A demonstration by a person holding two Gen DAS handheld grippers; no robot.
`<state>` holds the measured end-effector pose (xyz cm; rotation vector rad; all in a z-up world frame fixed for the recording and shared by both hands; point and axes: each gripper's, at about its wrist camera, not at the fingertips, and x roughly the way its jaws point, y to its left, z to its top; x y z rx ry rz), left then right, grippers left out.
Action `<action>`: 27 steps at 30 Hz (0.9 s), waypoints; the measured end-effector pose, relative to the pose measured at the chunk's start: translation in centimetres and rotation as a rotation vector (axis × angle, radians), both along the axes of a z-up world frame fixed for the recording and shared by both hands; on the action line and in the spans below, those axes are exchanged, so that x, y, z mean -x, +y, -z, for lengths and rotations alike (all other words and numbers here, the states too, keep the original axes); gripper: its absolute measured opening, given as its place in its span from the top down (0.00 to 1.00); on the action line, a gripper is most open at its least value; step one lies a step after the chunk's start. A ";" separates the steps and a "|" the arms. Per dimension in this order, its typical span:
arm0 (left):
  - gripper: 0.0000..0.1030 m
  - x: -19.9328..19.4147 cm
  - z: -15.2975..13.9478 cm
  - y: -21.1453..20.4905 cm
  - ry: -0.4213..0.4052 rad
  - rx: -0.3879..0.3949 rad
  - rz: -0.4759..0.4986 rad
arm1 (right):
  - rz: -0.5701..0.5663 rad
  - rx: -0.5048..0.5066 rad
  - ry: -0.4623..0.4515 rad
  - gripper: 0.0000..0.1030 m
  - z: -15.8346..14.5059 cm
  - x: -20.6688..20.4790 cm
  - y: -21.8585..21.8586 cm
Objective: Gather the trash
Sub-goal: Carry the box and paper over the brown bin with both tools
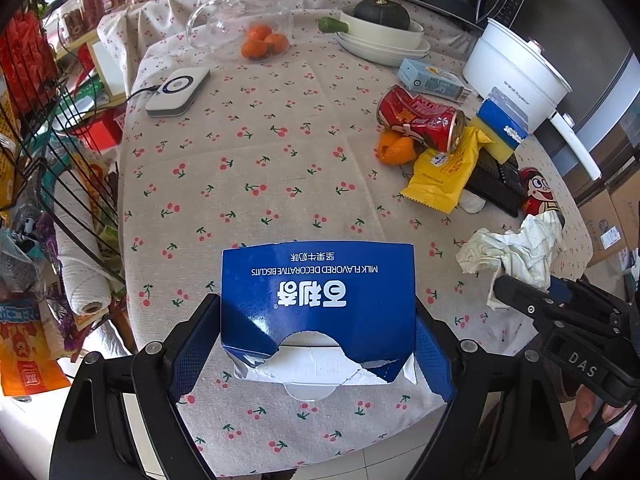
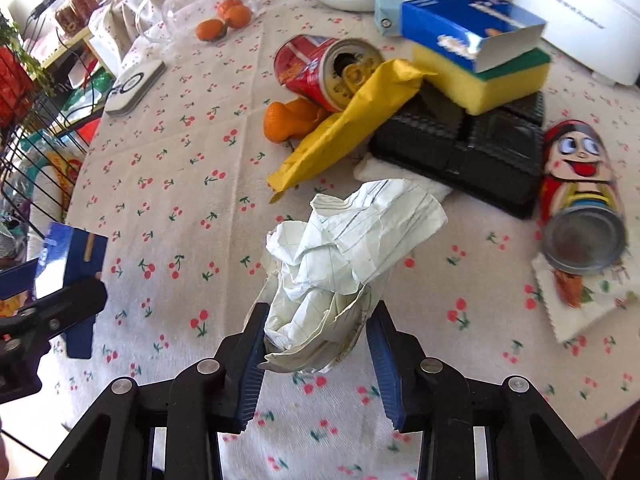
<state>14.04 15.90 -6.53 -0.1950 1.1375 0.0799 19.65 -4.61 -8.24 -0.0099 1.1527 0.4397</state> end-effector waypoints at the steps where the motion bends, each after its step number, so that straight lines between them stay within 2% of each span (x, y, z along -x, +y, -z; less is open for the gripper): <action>1: 0.13 0.0 -0.1 -0.3 -0.002 0.001 0.006 | 0.007 -0.005 -0.002 0.59 -0.3 0.2 -0.5; 13: 0.13 -0.2 -1.4 -5.9 -0.025 0.016 0.096 | 0.105 0.010 -0.050 0.59 -3.2 2.0 -8.9; 27: 0.13 -0.8 -2.3 -18.8 -0.040 0.010 0.312 | 0.286 0.035 -0.059 0.59 -3.8 5.2 -22.8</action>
